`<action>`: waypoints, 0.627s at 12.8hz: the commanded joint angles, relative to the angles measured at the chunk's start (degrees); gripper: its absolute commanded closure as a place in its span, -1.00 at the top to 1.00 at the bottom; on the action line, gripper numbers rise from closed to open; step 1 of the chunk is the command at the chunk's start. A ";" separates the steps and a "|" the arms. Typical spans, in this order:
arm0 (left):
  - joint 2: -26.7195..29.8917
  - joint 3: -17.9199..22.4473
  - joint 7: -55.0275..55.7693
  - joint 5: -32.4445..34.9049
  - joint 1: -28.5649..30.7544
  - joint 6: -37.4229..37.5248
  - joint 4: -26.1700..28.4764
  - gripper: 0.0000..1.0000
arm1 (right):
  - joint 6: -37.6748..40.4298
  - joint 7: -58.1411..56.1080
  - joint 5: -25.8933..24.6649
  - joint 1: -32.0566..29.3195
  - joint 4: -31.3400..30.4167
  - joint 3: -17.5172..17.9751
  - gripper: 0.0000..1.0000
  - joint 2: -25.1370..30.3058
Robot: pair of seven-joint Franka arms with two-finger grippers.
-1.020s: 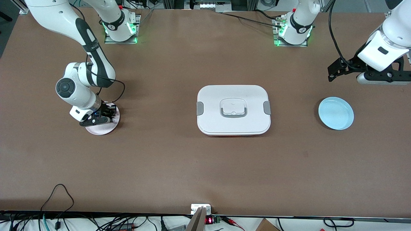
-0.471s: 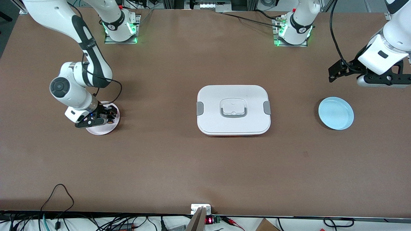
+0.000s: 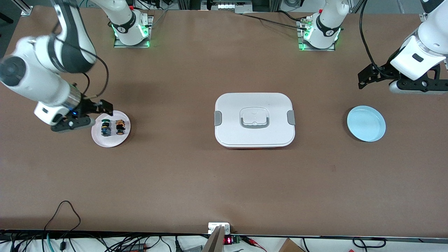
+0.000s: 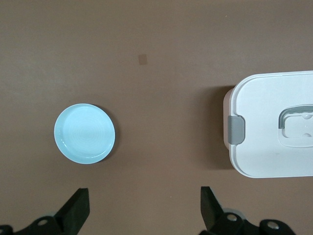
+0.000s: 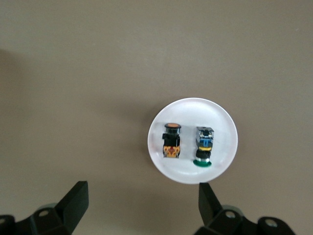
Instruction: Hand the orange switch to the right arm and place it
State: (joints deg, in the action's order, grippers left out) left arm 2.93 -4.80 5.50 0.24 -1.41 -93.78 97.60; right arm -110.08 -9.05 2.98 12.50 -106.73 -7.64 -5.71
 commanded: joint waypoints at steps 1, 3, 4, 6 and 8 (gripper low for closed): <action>-0.03 -0.12 -0.75 -0.16 0.01 1.23 -1.10 1.00 | 8.28 0.35 -0.96 0.16 10.80 -0.01 1.00 0.34; -0.03 -0.12 -0.66 -0.24 0.01 1.23 -1.10 1.00 | 9.70 0.00 -1.66 0.16 14.08 -0.01 1.00 0.52; -0.03 -0.21 -0.66 -0.16 0.01 1.23 -1.10 1.00 | 10.31 0.43 -1.40 0.16 14.36 -0.01 1.00 0.87; -0.03 -0.21 -0.66 -0.16 0.01 1.67 -1.10 1.00 | 14.34 1.05 -0.96 0.16 14.62 0.08 1.00 0.96; -0.03 -0.21 -0.66 -0.16 -0.08 1.85 -1.19 1.00 | 14.89 0.88 -0.79 0.07 15.23 0.34 1.00 0.96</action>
State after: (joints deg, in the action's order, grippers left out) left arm 2.93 -4.89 5.50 0.24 -1.45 -93.34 97.58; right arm -97.10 -8.97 2.50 12.54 -93.58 -7.62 -4.04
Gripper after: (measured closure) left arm 0.000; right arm 0.000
